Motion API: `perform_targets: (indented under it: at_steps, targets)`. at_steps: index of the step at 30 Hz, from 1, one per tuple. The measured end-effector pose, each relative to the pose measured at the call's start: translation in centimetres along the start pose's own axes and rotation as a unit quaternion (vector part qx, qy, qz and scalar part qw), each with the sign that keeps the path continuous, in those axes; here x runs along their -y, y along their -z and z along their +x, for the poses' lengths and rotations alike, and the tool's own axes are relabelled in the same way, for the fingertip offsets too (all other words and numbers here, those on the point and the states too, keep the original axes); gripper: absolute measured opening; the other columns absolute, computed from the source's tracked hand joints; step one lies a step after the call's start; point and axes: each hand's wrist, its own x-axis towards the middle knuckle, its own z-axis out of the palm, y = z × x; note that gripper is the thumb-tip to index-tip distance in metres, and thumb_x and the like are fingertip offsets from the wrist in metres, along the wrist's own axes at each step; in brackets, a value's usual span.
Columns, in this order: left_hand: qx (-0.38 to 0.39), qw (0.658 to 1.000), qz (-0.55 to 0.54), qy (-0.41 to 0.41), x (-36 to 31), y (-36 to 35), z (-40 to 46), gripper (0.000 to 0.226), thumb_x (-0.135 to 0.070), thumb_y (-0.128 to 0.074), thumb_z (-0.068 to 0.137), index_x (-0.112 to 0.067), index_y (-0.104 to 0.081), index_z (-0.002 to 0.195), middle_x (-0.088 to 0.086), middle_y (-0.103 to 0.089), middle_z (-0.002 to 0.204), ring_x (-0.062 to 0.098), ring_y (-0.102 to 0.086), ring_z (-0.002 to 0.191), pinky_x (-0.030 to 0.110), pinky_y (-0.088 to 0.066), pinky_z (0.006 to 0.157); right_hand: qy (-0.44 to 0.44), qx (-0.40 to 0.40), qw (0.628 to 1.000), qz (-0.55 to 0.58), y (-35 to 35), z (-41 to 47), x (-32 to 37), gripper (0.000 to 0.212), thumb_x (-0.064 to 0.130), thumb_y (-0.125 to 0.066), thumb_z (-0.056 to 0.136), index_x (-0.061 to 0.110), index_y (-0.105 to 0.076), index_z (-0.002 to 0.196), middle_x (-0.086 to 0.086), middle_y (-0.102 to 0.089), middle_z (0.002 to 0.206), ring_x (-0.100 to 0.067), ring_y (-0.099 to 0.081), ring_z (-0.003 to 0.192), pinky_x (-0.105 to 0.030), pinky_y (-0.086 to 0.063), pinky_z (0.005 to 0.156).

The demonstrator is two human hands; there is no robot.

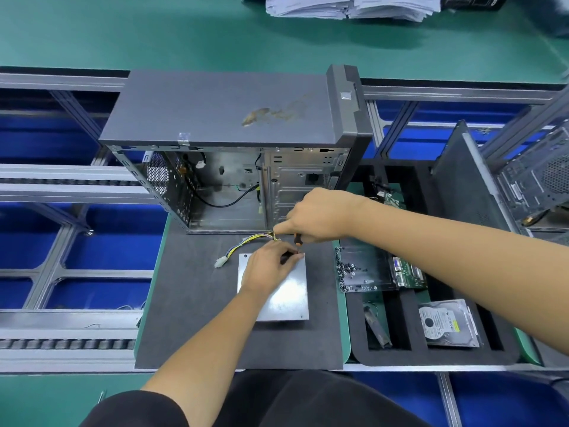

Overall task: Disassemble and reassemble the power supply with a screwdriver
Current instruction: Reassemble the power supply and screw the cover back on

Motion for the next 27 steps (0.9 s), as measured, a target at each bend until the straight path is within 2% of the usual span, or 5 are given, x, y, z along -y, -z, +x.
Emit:
perform_targets:
  at_steps: [8, 12, 17, 23, 27]
  targets:
    - [0.0, 1.0, 0.014, -0.005, -0.23, 0.18, -0.02, 0.019, -0.055, -0.068, 0.088, -0.036, -0.073, 0.089, -0.032, -0.06, 0.084, -0.011, -0.056, 0.084, 0.007, -0.039, 0.066, -0.032, -0.004, 0.999, -0.009, -0.18, -0.01, 0.47, 0.052, 0.047, -0.019, 0.082, 0.023, -0.038, 0.124, -0.002, -0.052, 0.085, -0.026, -0.039, 0.048, -0.03, -0.022, 0.044]
    - [0.0, 1.0, 0.014, -0.006, 0.02, -0.04, 0.04, 0.018, -0.056, -0.066, 0.088, -0.039, -0.072, 0.088, -0.031, -0.063, 0.087, -0.009, -0.058, 0.086, 0.009, -0.04, 0.065, 0.011, 0.009, 1.0, -0.013, -0.02, -0.19, 0.45, 0.031, 0.023, -0.045, 0.091, 0.026, -0.041, 0.122, -0.004, -0.059, 0.094, -0.029, -0.049, 0.059, -0.032, -0.022, 0.046]
    - [-0.009, 1.0, 0.005, -0.013, 0.27, -0.19, 0.07, 0.022, -0.057, -0.068, 0.087, -0.036, -0.072, 0.091, -0.027, -0.066, 0.091, -0.007, -0.06, 0.088, 0.012, -0.046, 0.071, -0.11, 0.042, 0.993, -0.029, -0.3, 0.12, 0.52, 0.037, 0.044, -0.034, 0.098, 0.016, -0.059, 0.097, -0.007, -0.067, 0.08, -0.024, -0.038, 0.051, -0.029, -0.024, 0.047]
    - [-0.006, 1.0, 0.016, -0.011, -0.11, -0.01, 0.01, 0.022, -0.056, -0.066, 0.087, -0.035, -0.072, 0.085, -0.024, -0.065, 0.085, -0.008, -0.056, 0.083, 0.012, -0.041, 0.065, 0.005, 0.017, 1.0, 0.02, -0.38, -0.46, 0.07, 0.045, 0.031, -0.049, 0.084, 0.029, -0.029, 0.124, -0.001, -0.055, 0.086, -0.025, -0.039, 0.049, -0.029, -0.018, 0.044]
    - [-0.002, 1.0, 0.017, -0.002, -0.22, 0.07, 0.0, 0.017, -0.054, -0.068, 0.086, -0.038, -0.072, 0.088, -0.031, -0.061, 0.083, -0.015, -0.054, 0.08, 0.006, -0.038, 0.065, 0.002, 0.014, 1.0, 0.016, -0.3, -0.08, 0.18, 0.026, 0.027, -0.051, 0.09, 0.025, -0.049, 0.116, -0.003, -0.063, 0.088, -0.027, -0.044, 0.057, -0.029, -0.018, 0.046]
